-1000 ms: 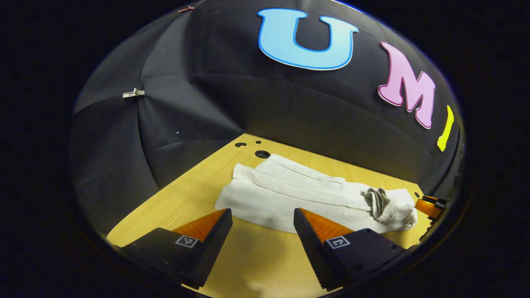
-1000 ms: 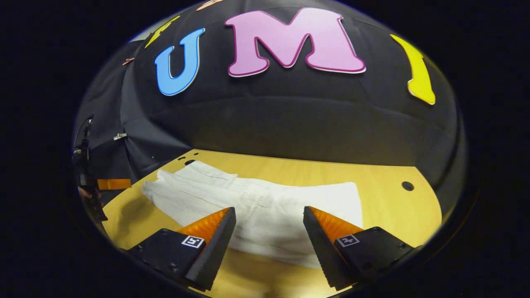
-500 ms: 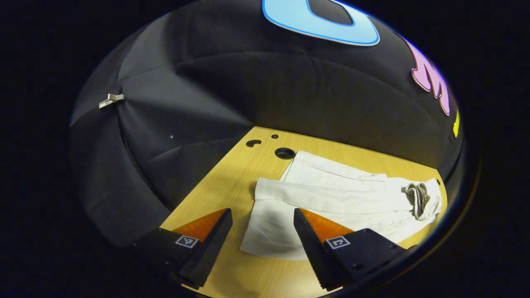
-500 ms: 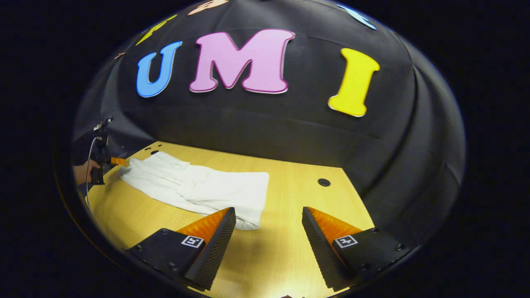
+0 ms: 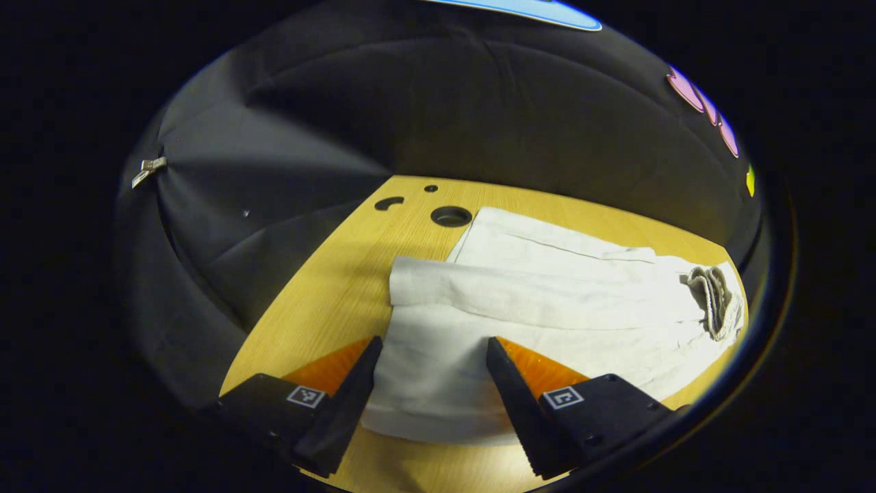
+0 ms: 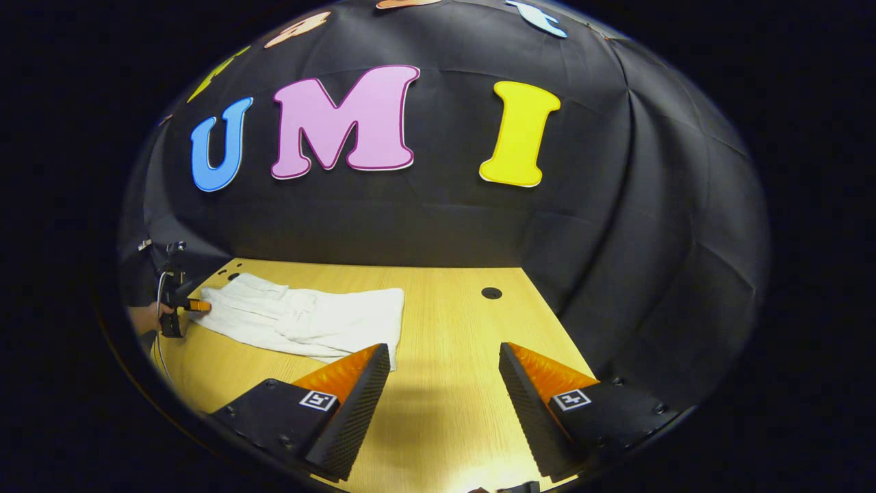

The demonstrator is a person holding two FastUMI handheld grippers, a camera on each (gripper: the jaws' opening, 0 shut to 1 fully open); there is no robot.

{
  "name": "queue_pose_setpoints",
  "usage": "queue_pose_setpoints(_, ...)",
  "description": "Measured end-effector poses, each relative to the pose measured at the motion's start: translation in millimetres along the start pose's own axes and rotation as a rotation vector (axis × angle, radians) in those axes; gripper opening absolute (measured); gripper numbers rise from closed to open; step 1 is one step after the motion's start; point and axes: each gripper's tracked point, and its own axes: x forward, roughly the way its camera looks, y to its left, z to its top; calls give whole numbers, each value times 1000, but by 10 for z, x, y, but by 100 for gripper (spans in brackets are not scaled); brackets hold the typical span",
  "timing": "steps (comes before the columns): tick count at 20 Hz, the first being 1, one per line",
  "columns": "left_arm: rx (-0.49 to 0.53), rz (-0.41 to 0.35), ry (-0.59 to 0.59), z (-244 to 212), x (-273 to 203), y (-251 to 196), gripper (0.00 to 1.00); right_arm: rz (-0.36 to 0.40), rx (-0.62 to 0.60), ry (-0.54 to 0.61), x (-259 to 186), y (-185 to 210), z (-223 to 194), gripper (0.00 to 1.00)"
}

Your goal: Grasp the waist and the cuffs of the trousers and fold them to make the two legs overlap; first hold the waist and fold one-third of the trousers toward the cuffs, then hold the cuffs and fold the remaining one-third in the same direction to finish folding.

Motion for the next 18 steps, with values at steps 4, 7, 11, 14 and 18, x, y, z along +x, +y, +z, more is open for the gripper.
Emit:
queue_pose_setpoints(4, 25, -16, 47, -22, 4, -46, 96, 36, -36, 38, 38, 177, -156, 98)
queue_pose_setpoints(7, 62, -73, 74, -58, 6, -189, 81, 63, 2, 49, 100, 302, -181, 98)
queue_pose_setpoints(11, 70, -56, 75, -65, -6, -310, 33, 63, 44, 44, 159, 284, -121, 98)
queue_pose_setpoints(14, 59, -28, 74, -55, -22, -345, 20, 42, 47, 33, 152, 163, -98, 98)
queue_pose_setpoints(18, 41, -14, 88, -97, -54, -398, 7, 32, 52, 38, 133, 61, -160, 98)
